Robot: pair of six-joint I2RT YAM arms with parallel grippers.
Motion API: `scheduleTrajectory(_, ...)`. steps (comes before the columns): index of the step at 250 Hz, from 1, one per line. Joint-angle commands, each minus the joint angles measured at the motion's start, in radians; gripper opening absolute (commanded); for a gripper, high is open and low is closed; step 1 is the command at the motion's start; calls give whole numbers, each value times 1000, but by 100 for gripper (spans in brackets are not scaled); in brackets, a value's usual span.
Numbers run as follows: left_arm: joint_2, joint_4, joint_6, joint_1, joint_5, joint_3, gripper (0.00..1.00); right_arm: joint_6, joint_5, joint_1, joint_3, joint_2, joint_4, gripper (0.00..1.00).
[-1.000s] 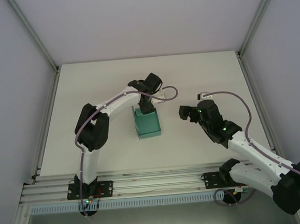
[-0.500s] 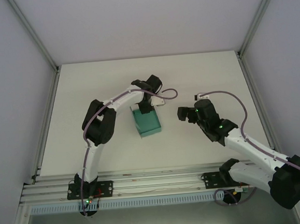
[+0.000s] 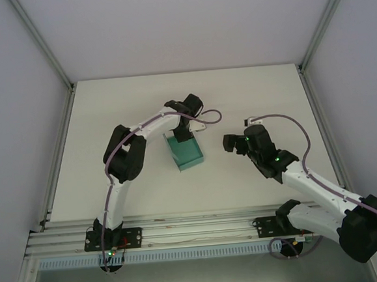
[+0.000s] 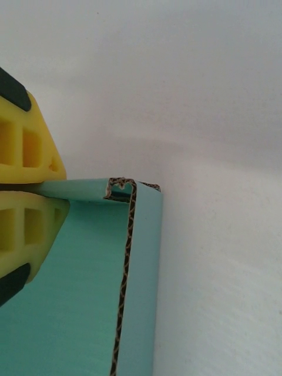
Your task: Assemble paper box
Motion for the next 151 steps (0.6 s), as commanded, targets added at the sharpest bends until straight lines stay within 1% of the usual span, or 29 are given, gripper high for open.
scheduleTrajectory(1, 126, -11, -27, 26, -54, -69, 9, -14, 5, -7, 29, -1, 20, 100)
scheduleTrajectory(49, 154, -8, -39, 28, -63, -96, 9, -15, 7, -8, 31, -4, 15, 100)
scheduleTrajectory(78, 187, -22, -47, 28, -99, -86, 9, -17, 8, -8, 33, -12, 13, 100)
scheduleTrajectory(106, 206, -42, -50, 29, -70, -67, 8, -20, 12, -10, 34, -25, 7, 100)
scheduleTrajectory(145, 199, -48, -51, 32, -66, -70, 10, -21, 24, -10, 29, -50, 6, 100)
scheduleTrajectory(151, 194, -48, -52, 33, -66, -70, 11, -24, 22, -12, 28, -52, 6, 100)
